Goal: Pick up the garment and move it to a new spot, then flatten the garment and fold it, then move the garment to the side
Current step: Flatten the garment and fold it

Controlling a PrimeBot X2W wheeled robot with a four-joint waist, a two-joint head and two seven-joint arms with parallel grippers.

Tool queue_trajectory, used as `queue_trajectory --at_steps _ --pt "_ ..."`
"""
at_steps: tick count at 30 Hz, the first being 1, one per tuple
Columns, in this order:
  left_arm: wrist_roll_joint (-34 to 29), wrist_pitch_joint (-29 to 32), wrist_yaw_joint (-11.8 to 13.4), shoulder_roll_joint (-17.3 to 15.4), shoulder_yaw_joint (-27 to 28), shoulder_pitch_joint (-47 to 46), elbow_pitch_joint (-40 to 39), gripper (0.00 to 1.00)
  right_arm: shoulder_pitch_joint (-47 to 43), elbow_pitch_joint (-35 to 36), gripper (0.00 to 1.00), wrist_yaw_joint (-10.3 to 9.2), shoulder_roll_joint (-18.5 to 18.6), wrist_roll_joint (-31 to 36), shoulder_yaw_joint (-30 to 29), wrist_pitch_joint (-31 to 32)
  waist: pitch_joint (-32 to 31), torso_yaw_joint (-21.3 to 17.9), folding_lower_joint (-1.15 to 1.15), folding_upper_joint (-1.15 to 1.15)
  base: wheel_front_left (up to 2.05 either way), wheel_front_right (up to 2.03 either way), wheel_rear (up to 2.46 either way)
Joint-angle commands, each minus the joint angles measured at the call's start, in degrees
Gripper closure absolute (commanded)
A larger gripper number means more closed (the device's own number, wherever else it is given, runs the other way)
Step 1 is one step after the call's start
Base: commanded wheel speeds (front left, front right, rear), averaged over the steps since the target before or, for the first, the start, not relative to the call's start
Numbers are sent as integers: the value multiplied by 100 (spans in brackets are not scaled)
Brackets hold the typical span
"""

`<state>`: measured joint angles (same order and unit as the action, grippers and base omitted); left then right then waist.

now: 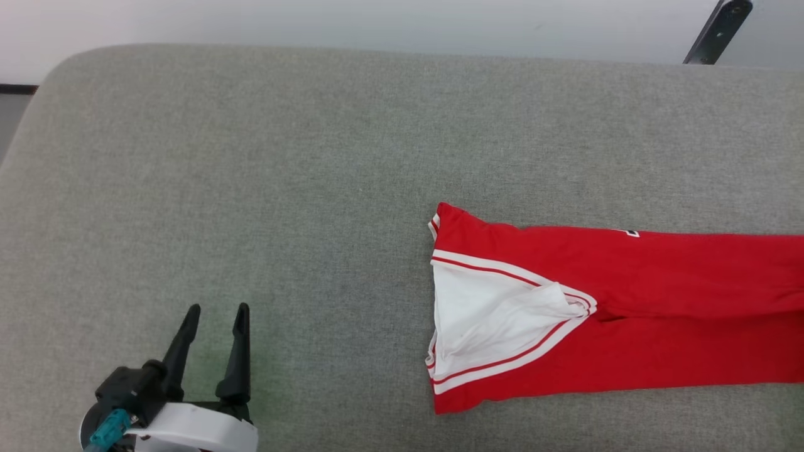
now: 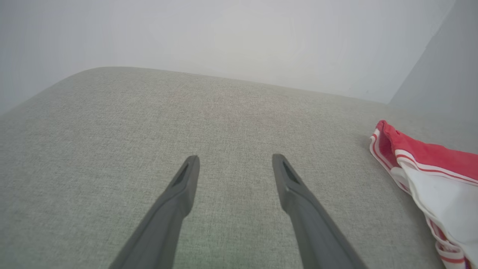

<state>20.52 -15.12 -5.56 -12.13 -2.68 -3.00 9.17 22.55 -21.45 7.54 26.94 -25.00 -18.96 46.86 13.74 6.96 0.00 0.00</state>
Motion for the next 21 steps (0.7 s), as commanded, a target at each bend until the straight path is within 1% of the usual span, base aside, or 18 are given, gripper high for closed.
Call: queue_trajectory --at_steps 1,4,10,11,16,18,21 --pt "-45 3 -35 48 27 22 32 0 -105 104 100 -10 11 -100 135 -31 -63 -37 0 0 0 0 0" --pt "-67 3 -63 99 31 55 74 0 -219 425 100 -10 -70 -245 433 -49 -153 -57 0 0 0 0 0" --pt "-120 3 -98 200 44 93 157 0 -414 1542 100 -10 -263 -631 1260 115 -314 -76 0 0 0 0 0" --pt "-120 3 -98 200 44 93 157 0 -414 1542 100 -10 -263 -631 1260 115 -314 -76 0 0 0 0 0" --pt "-164 3 -119 286 0 115 209 0 -335 2313 100 -9 -591 -950 2034 363 -401 8 0 0 0 0 0" --pt "-160 3 -134 326 -3 109 213 0 -262 2484 100 -9 -806 -1060 2338 451 -412 60 0 0 0 0 0" --pt "-146 3 -151 356 -15 82 221 0 -162 2597 100 -9 -1032 -1074 2813 507 -391 149 0 0 0 0 0"
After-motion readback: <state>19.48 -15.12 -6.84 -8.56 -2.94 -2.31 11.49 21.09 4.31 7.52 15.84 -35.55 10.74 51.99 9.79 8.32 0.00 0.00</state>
